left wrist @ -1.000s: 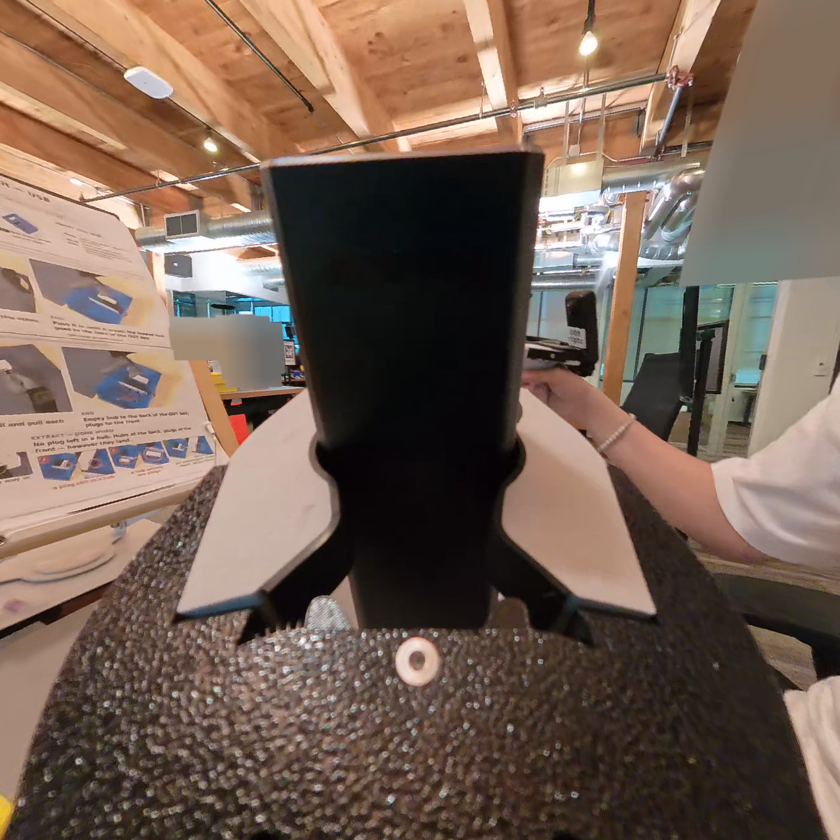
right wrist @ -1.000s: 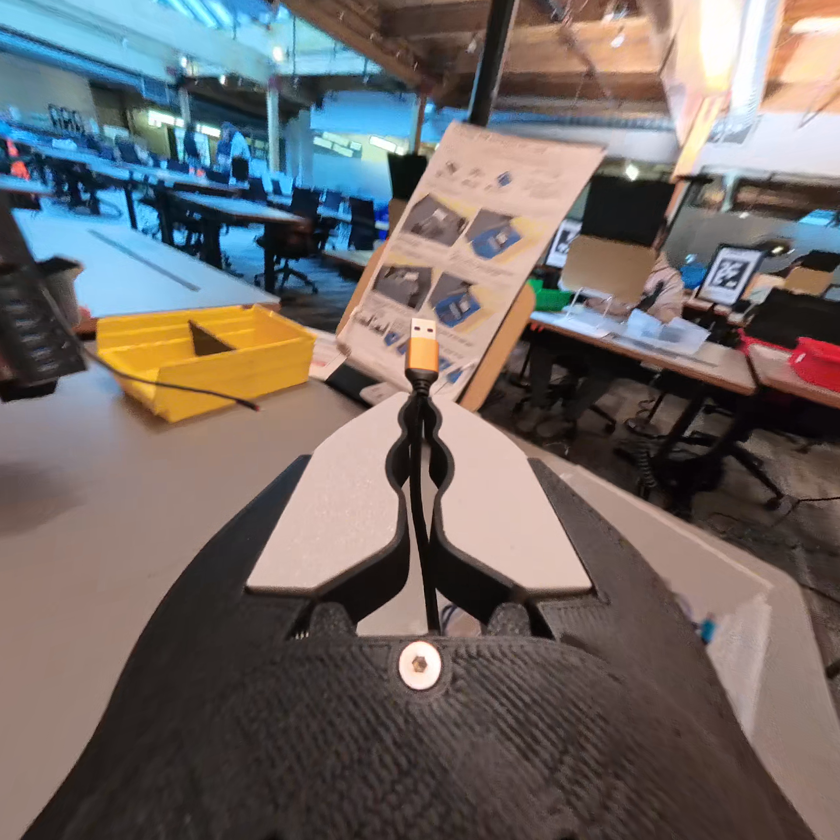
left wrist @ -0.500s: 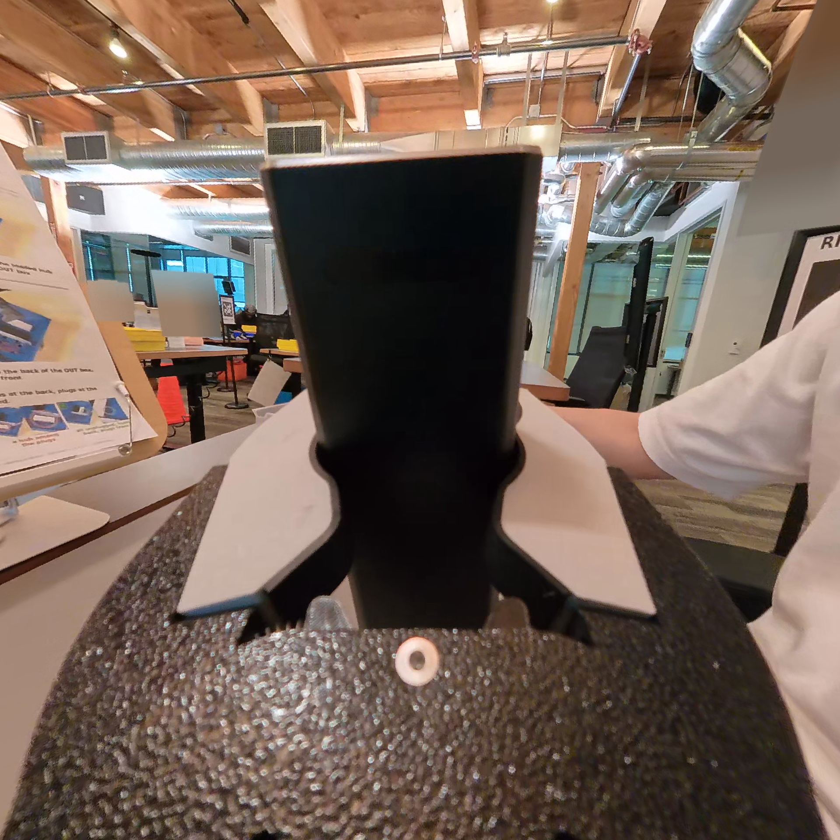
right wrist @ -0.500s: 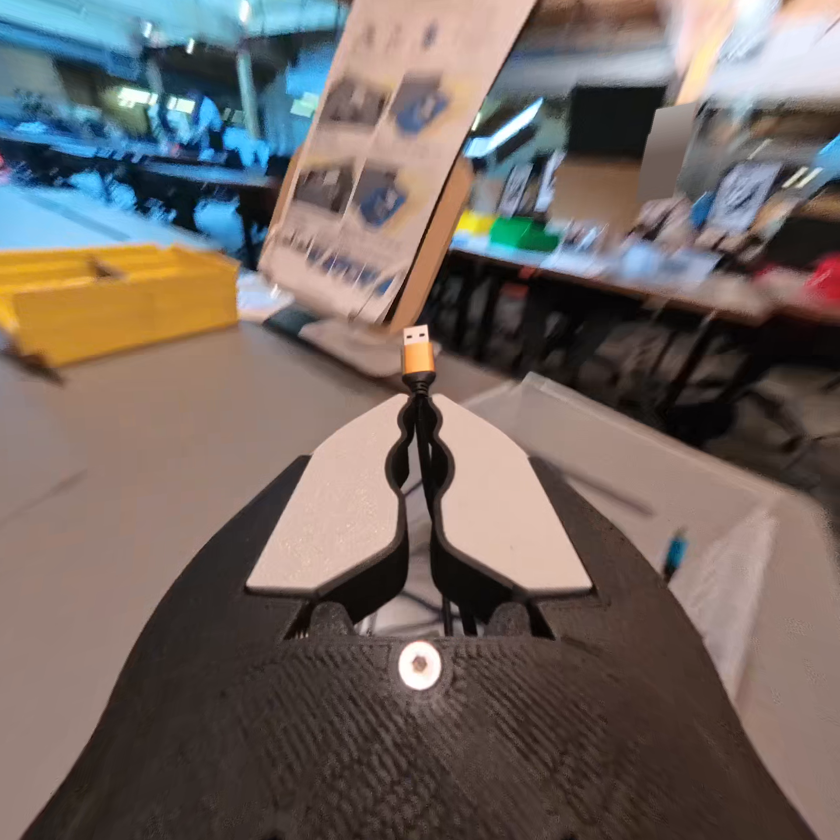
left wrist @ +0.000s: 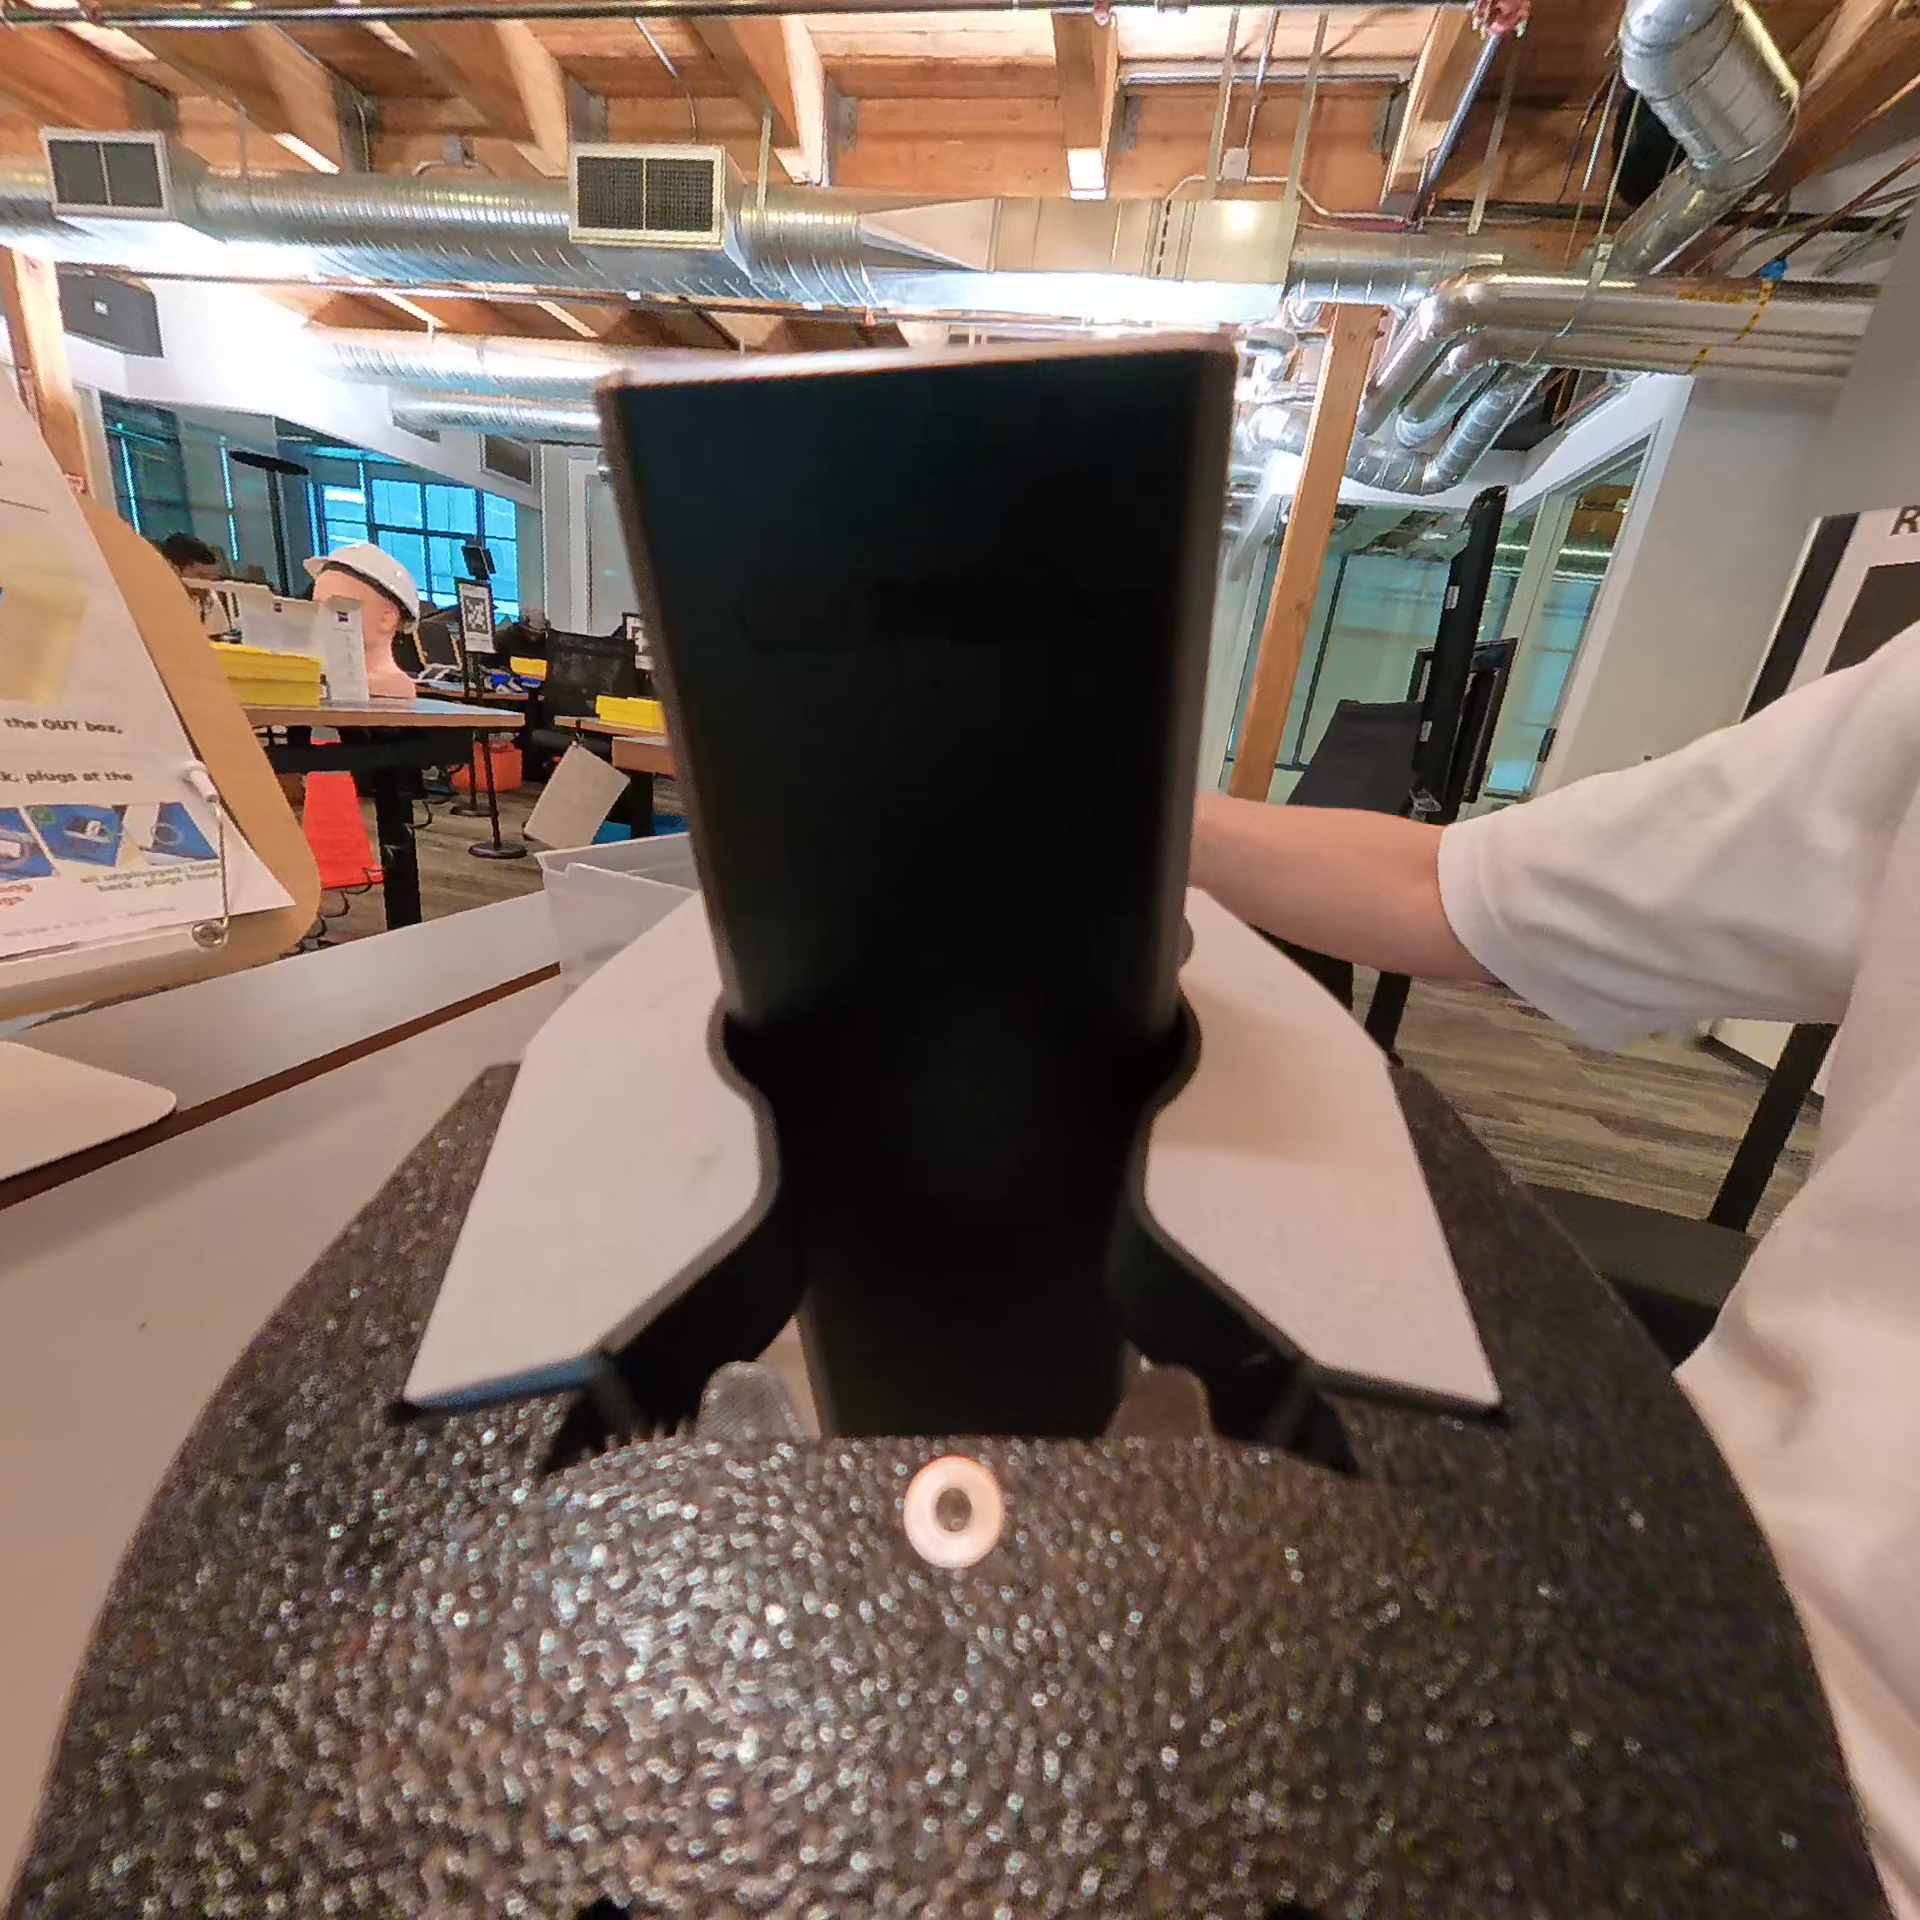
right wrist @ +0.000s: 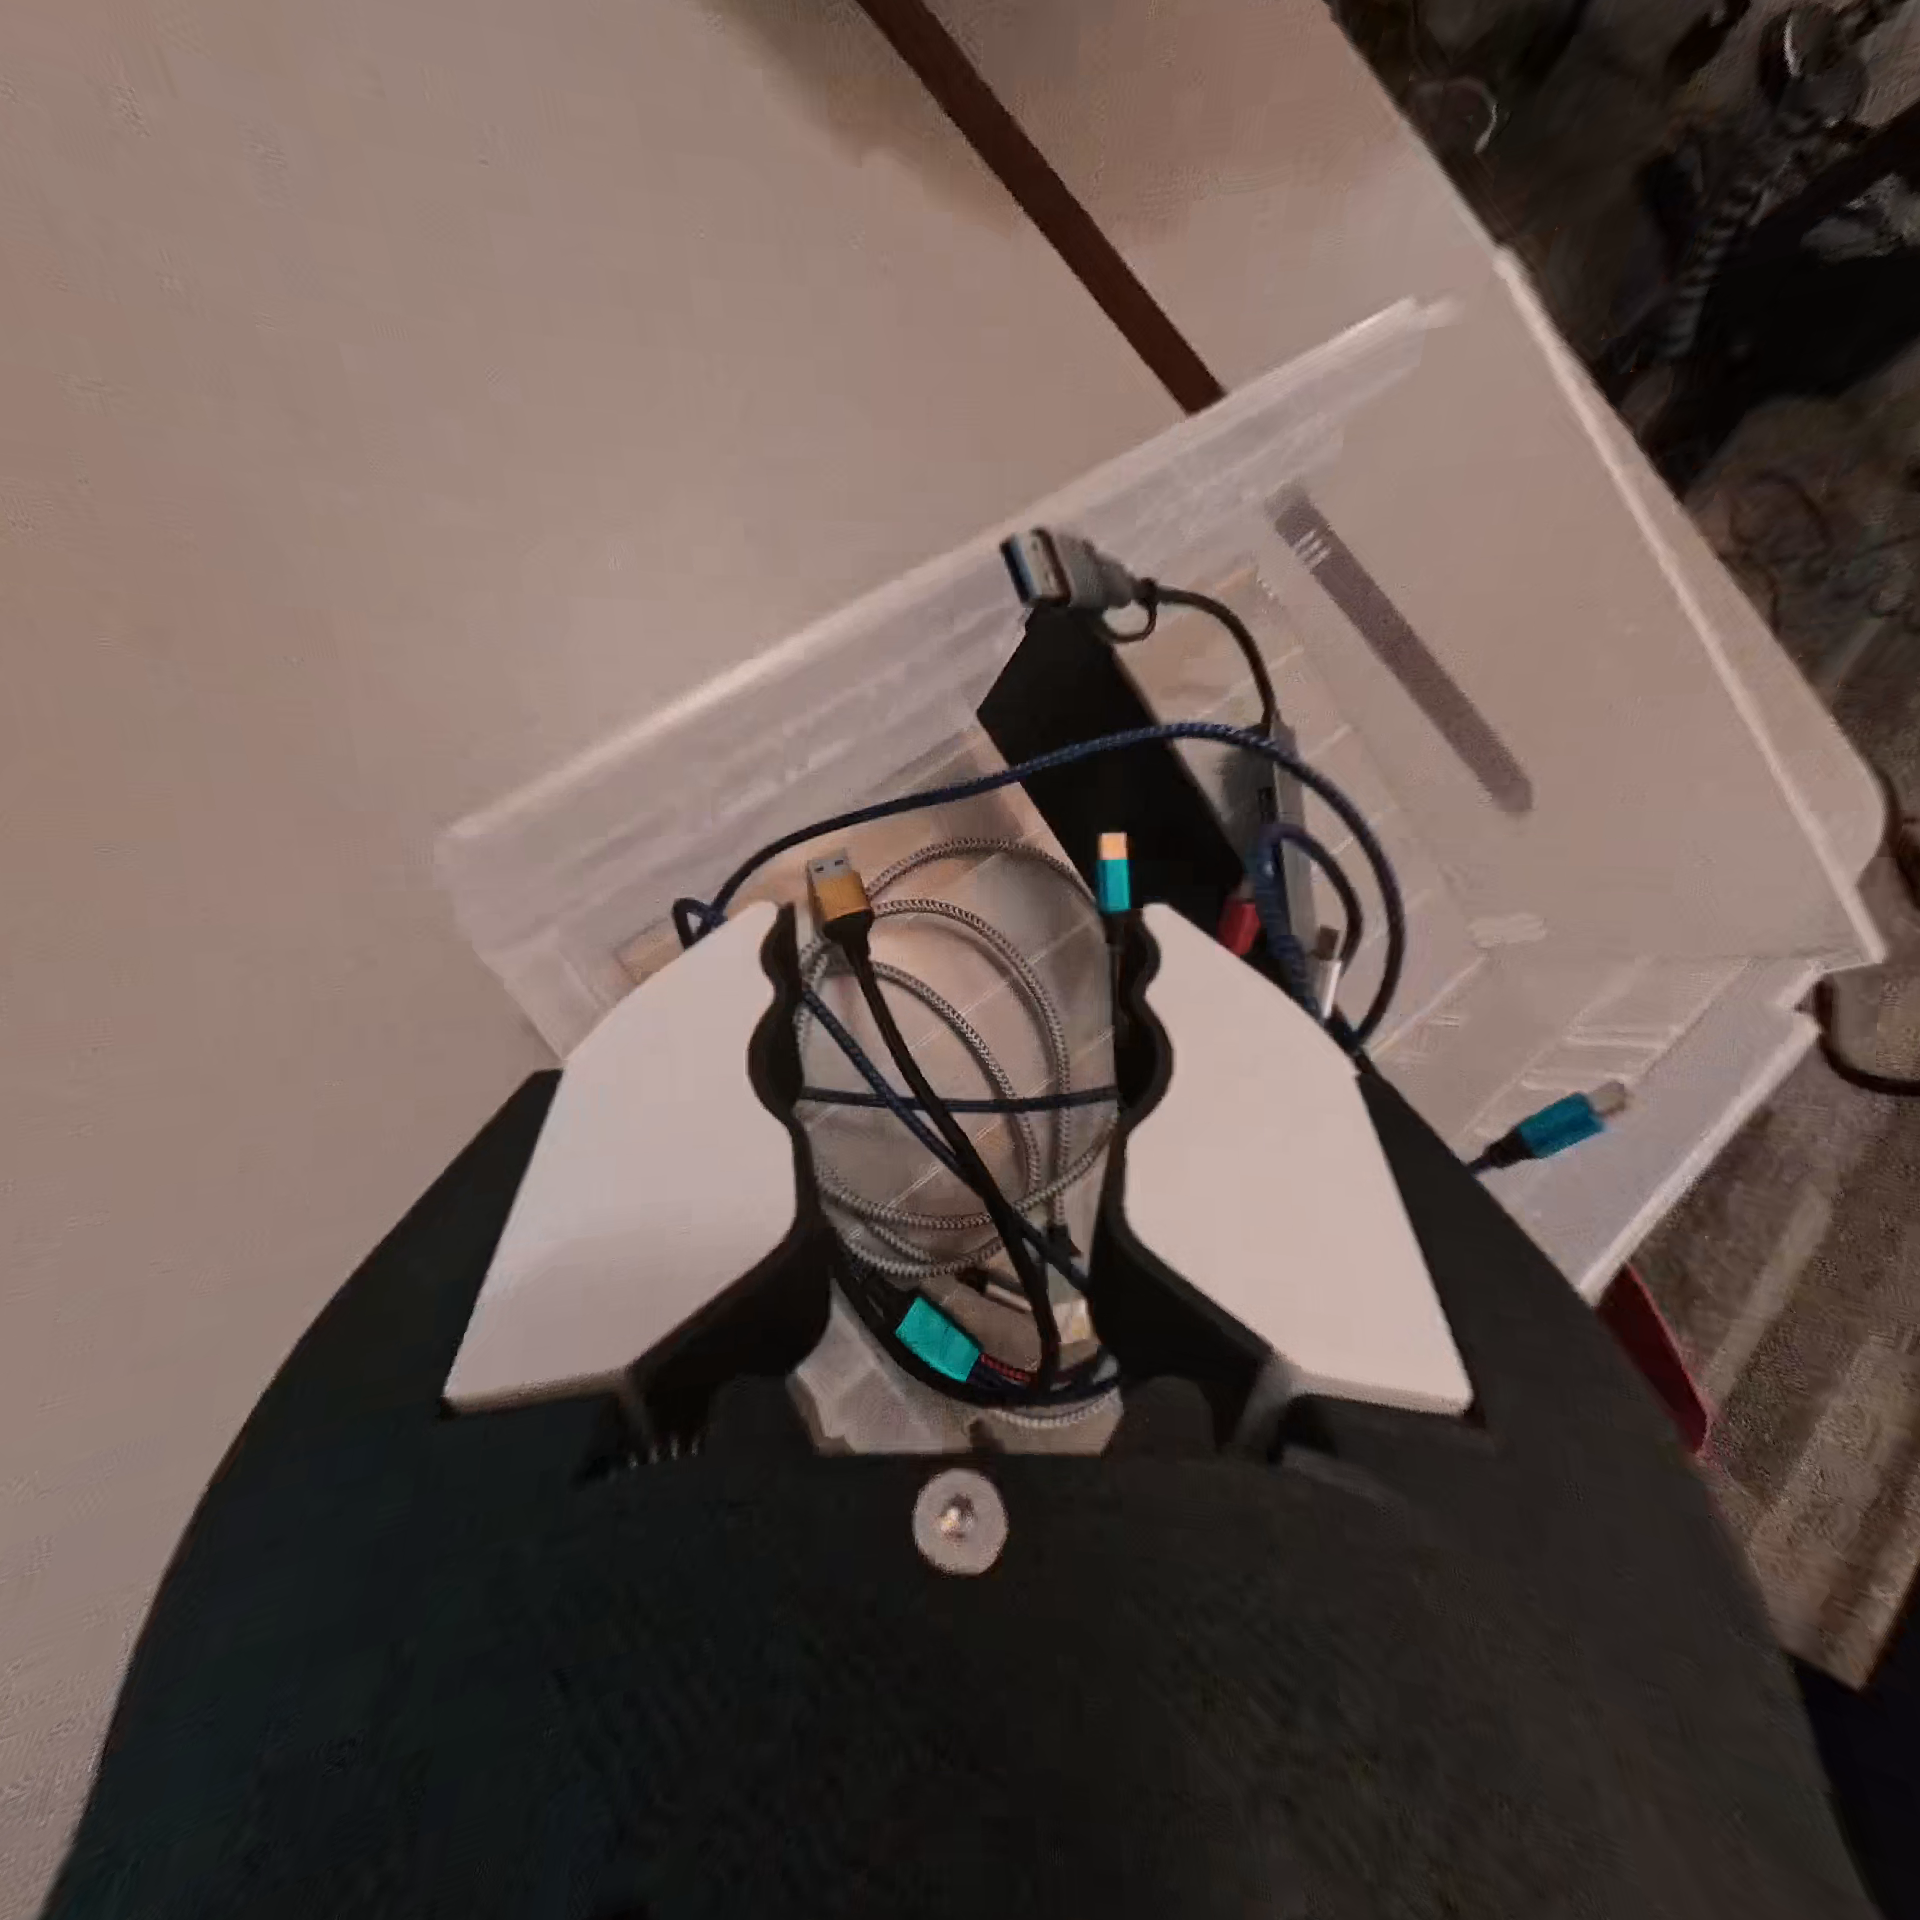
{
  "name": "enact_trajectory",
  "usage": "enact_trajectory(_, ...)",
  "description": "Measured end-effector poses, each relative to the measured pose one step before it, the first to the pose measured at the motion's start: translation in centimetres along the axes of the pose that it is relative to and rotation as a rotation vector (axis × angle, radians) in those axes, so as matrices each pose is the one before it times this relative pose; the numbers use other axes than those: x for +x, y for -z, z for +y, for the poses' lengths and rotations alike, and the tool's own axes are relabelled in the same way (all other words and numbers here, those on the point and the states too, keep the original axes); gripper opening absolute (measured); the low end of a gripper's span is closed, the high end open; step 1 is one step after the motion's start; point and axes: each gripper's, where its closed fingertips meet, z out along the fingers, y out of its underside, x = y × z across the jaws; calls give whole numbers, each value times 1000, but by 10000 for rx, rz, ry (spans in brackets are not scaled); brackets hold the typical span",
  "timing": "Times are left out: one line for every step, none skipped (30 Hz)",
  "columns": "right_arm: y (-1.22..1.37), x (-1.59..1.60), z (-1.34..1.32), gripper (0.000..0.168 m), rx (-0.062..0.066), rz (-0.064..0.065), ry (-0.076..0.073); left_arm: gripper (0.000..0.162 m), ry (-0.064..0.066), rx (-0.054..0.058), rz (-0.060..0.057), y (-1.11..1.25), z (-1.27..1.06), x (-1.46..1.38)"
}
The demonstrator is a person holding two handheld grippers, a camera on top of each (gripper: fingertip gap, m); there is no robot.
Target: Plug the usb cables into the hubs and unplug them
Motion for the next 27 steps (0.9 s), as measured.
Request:
enact_trajectory(1119, 26, -1012, 63, 308, 1, -131, 71, 21, -61, -18, -11, 117, -76)
enact_trajectory(1064, -272, -1189, 68, 580, -8, -269, 71, 20, -27, 13, -23, 91, -32)
enact_trajectory(1190, -1038, -1715, 71, 825, -204, -325, 71, 25, 16, 48, -48, 56, 28)
enact_trajectory(884, -1910, -1976, 71, 995, -462, -218, 71, 47, 41, 93, -98, 63, 98)
enact_trajectory(393, -2392, -1900, 72, 977, -479, -110, 71, 60, 47, 115, -156, 93, 138)
enact_trajectory(19, -2991, -1451, 73, 774, -644, 60, 71, 49, 34, 101, -191, 158, 131)
enact_trajectory(-467, -3449, -1244, 73, 626, -755, 83, 71, 22, -1, 113, -220, 227, 164)
enact_trajectory(-865, -3449, -1258, 69, 689, -616, 75, 71, -11, -38, 155, -252, 310, 236)
enact_trajectory(-1185, -3295, -1060, 61, 665, -512, 123, 71, -40, -55, 107, -277, 327, 205)
enact_trajectory(-1382, -3093, -772, 55, 581, -498, 38, 71, -58, -66, 32, -293, 330, 136)
enact_trajectory(-1447, -2825, -455, 52, 488, -530, -20, 71, -46, -90, 55, -332, 322, 177)
enact_trajectory(-1511, -2183, -190, 50, 390, -367, -79, 71, -28, -116, 122, -344, 350, 275)
enact_trajectory(-1451, -1854, 306, 49, 158, -412, 3, 71, -55, -151, 134, -364, 366, 323)
enact_trajectory(-1181, -1574, 594, 49, -52, -460, 75, 71, -134, -188, 136, -362, 398, 354)
enact_trajectory(-991, -830, 534, 48, -87, -194, 98, 71, -184, -216, 148, -361, 400, 400)
enact_trajectory(-715, -470, 497, 46, -109, -135, 127, 71, -188, -243, 151, -370, 402, 423)
enact_trajectory(-424, -591, 359, 39, -46, -337, 101, 71, -172, -256, 144, -375, 379, 396)
enact_trajectory(-278, -597, 226, 32, 42, -415, 52, 71, -155, -228, 99, -368, 307, 342)
enact_trajectory(-123, -386, 243, 28, 41, -213, -6, 71, -127, -178, 68, -367, 219, 275)
enact_trajectory(-67, -240, 369, 24, -65, -138, -28, 71, -112, -109, 90, -333, 138, 290)
enact_trajectory(-12, -166, 477, 24, -149, -74, -30, 71, -110, -40, 91, -289, 51, 285)
enact_trajectory(44, 0, 316, 24, -38, 73, -15, 71, -79, -13, 68, -257, 28, 227)
enact_trajectory(112, -203, -26, 23, 194, -22, 4, 71, -21, -37, 56, -231, 79, 174)
enact_trajectory(146, -440, -155, 18, 267, -188, -11, 71, 2, -19, 60, -186, 83, 136)
enact_trajectory(108, -339, -135, 14, 215, -133, -28, 71, -4, 52, 47, -127, 9, 115)
enact_trajectory(65, -170, 13, 12, 53, -16, -13, 71, 15, 88, 36, -93, -32, 76)
enact_trajectory(82, -177, 48, 10, 1, -71, -17, 71, 47, 43, 47, -77, 22, 51)
